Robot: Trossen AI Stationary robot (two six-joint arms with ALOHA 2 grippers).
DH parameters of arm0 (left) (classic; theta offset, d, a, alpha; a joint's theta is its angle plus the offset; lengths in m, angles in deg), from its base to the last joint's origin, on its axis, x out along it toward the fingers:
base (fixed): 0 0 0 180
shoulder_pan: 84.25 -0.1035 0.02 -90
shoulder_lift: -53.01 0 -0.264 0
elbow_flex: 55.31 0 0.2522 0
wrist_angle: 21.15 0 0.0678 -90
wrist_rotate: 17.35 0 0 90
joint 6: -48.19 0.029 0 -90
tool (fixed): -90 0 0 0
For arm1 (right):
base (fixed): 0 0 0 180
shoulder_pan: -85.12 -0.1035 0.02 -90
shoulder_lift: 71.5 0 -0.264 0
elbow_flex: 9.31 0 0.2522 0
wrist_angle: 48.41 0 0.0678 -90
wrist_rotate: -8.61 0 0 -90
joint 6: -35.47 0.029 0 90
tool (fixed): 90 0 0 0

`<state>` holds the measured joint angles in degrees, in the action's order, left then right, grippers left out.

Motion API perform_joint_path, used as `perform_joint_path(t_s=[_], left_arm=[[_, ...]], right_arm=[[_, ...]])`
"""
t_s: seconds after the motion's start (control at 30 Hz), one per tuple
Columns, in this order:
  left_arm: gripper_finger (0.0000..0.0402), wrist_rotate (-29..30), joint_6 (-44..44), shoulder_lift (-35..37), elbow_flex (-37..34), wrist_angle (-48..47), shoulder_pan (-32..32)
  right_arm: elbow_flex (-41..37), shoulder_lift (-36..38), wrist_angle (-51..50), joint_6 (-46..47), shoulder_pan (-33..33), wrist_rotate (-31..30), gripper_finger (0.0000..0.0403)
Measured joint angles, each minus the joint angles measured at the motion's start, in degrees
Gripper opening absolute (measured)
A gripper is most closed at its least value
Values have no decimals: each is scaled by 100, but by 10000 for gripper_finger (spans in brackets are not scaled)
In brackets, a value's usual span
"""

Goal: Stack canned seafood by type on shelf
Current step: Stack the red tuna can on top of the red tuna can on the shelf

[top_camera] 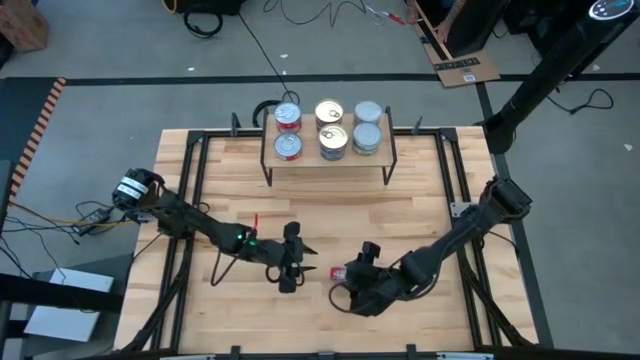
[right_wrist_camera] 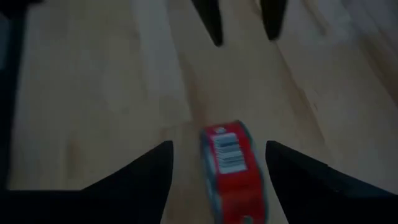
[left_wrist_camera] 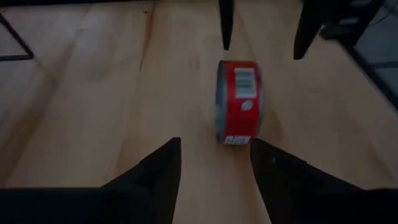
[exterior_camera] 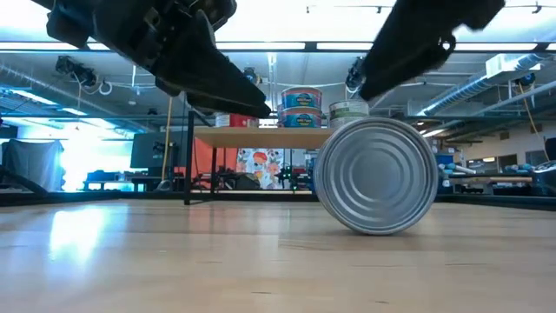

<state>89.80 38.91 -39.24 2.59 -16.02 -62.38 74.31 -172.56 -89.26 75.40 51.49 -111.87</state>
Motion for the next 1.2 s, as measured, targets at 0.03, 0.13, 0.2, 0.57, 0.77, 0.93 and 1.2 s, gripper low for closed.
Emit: perform_joint_path(t_s=[0.03, 0.13, 0.2, 0.57, 0.77, 0.93, 1.2], left_arm=[[196, -62, -30, -2, 0, 47, -2], [196, -184, -124, -56, 0, 343, 31], [198, -159, -119, -179, 0, 620, 85], [278, 734, 425, -1357, 910, 813, 256], [324, 506, 419, -1552, 1270, 298, 254], [324, 394, 438, -1617, 1364, 353, 254], [298, 396, 233, -1656, 1360, 332, 153]], right_arm=[[51, 0, -2, -49, -31, 0, 263], [160, 0, -33, -111, -117, -13, 263], [197, 0, -169, -110, -168, -30, 263], [214, 0, -604, 210, -407, -151, 263], [216, 0, -617, 236, -472, -149, 263], [216, 0, -614, 236, -470, -150, 263], [216, 0, -622, 236, -468, -149, 263]])
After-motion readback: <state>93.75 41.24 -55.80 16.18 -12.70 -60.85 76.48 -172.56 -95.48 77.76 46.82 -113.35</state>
